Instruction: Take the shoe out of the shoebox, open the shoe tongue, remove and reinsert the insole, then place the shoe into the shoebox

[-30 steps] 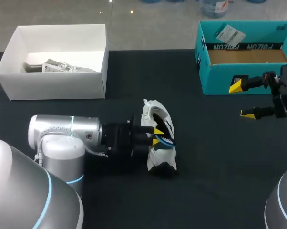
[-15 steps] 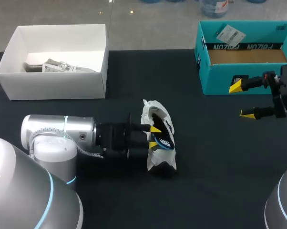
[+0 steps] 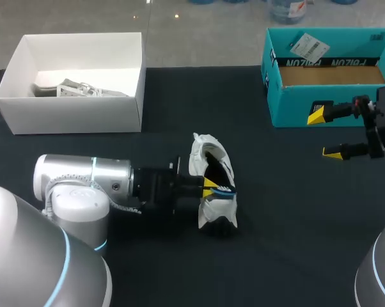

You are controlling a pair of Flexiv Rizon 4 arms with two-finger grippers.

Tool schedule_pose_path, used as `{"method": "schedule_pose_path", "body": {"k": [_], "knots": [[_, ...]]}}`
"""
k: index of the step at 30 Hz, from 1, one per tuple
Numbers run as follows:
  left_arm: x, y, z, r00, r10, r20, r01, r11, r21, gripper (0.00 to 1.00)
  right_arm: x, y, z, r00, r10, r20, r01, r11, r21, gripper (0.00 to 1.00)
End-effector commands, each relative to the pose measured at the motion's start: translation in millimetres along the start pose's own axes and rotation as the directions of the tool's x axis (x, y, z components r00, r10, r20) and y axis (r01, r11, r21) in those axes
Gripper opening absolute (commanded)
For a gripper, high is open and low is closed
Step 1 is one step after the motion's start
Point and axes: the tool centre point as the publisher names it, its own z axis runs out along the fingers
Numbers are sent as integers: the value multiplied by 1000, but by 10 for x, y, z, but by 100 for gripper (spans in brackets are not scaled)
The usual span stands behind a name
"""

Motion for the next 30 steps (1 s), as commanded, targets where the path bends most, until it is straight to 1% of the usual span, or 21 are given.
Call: {"method": "schedule_pose_path", "body": {"k": [1, 4, 7, 8, 9, 10, 13, 17, 21, 25, 26, 27, 30], "knots": [[-55, 108, 140, 1000, 14, 3, -13, 1000, -20, 0, 2, -8, 7, 1000, 2, 3, -2, 1000, -1, 100], [-88, 172, 149, 1000, 14, 13, -14, 999, -43, 0, 2, -8, 7, 1000, 2, 3, -2, 1000, -1, 100], [-118, 164, 106, 1000, 7, 14, -6, 999, -45, 1, 2, -8, 7, 1000, 2, 3, -2, 1000, -1, 100], [-124, 148, 88, 1000, 3, 13, -2, 999, -43, 24, 2, -8, 7, 1000, 2, 3, -2, 1000, -1, 100], [-129, 128, 68, 1000, -3, 14, 3, 999, -39, 37, 2, -8, 7, 1000, 2, 3, -2, 1000, -1, 100], [-135, 105, 48, 1000, -8, 18, 8, 999, -34, 41, 2, -8, 7, 1000, 2, 3, -2, 1000, -1, 100], [-145, 22, 0, 1000, -10, 24, 10, 1000, -21, 45, 2, -8, 7, 1000, 2, 3, -2, 1000, -1, 100], [-155, -93, -36, 1000, -8, 29, 8, 1000, -2, 42, 2, -8, 7, 1000, 2, 3, -2, 1000, -1, 100], [-154, -175, -40, 1000, -5, 29, 4, 1000, 13, 34, 2, -8, 7, 1000, 2, 3, -2, 1000, -1, 100], [-126, -218, -19, 1000, 5, 15, -5, 1000, 21, 14, 2, -8, 7, 1000, 2, 3, -2, 1000, -1, 100], [-116, -217, -11, 1000, 6, 11, -6, 1000, 21, 12, 2, -8, 7, 1000, 2, 3, -2, 1000, -1, 100], [-105, -210, -1, 1000, 5, 8, -6, 1000, 22, 0, 2, -8, 7, 1000, 2, 3, -2, 1000, -1, 100], [-73, -178, 33, 1000, 7, -3, -7, 1000, 20, 0, 2, -8, 7, 1000, 2, 3, -2, 1000, -1, 100]]}}
